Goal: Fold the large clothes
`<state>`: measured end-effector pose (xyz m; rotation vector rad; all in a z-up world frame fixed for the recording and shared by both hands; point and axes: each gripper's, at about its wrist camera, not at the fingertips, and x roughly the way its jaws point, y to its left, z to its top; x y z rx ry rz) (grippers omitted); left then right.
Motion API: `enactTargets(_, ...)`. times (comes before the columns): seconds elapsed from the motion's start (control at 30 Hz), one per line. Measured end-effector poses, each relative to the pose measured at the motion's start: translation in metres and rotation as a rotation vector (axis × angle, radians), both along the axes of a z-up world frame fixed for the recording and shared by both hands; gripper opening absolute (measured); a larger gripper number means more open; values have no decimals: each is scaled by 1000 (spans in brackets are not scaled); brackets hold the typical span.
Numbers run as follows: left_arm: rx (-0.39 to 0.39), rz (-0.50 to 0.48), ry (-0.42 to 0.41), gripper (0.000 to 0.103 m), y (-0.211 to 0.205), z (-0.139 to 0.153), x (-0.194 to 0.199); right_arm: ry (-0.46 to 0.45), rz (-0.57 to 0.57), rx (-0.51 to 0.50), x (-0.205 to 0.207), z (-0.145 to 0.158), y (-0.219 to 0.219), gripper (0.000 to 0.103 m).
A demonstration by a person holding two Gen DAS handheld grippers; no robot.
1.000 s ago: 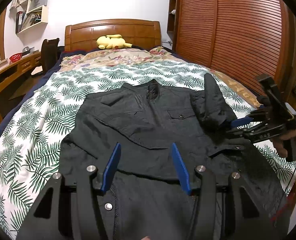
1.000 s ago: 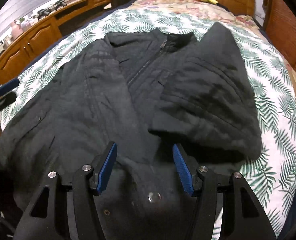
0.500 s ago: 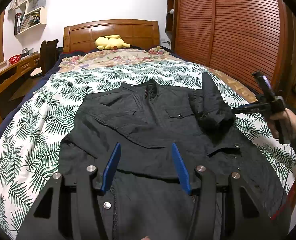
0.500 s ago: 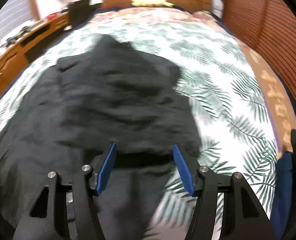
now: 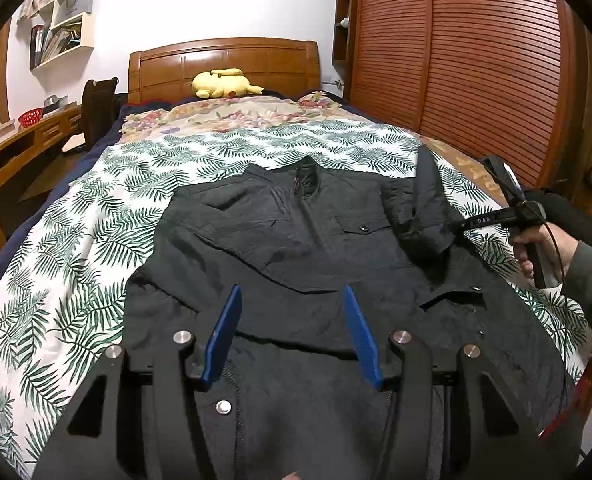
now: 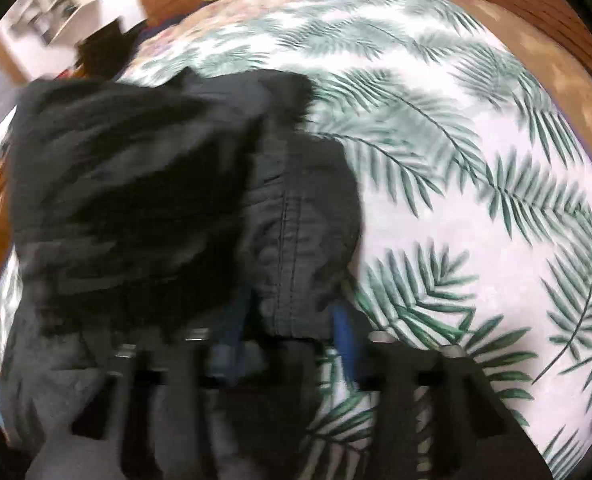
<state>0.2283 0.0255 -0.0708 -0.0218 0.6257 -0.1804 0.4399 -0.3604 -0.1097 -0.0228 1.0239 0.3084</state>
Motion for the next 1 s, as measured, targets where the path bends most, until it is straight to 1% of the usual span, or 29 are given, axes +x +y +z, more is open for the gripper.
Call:
enactTargets(0.1,-1,9,-10,52,6,3,-7,-79,57,-19,-12,25,20,19)
enactTargets(0.17,-6,16,-17,52,12,5,-12,-173,112,-43,-26,52,45,18)
enactTargets(0.23,-11,24,-24,52,18,6,-16,-231,174,-46,-39,71,69,18)
enactTargets(0.3,-14,32,-29,52,24,7,-20,-275,246,-50,-56,88,100,18)
enactTargets(0.37,-18,42,-35,52,31,9,-24,-305,313,-57,-75,98,131,17)
enactTargets(0.5,-16,61,-41,52,42,9,-32,-319,408,-59,-108,104,183,18)
enactTargets(0.67,-20,85,-46,52,59,10,-44,-306,485,-47,-136,101,224,18)
enactTargets(0.73,-17,95,-48,52,63,9,-47,-297,508,-59,-145,98,234,18)
enactTargets(0.8,-14,107,-45,52,70,9,-50,-278,509,-65,-156,97,243,18)
enactTargets(0.83,-16,111,-45,52,73,9,-52,-265,518,-56,-163,97,246,19)
enactTargets(0.93,-15,125,-39,52,81,7,-54,-268,537,-51,-180,101,252,23)
enactTargets(1.0,-21,129,-42,52,84,7,-55,-277,538,-48,-185,104,253,28)
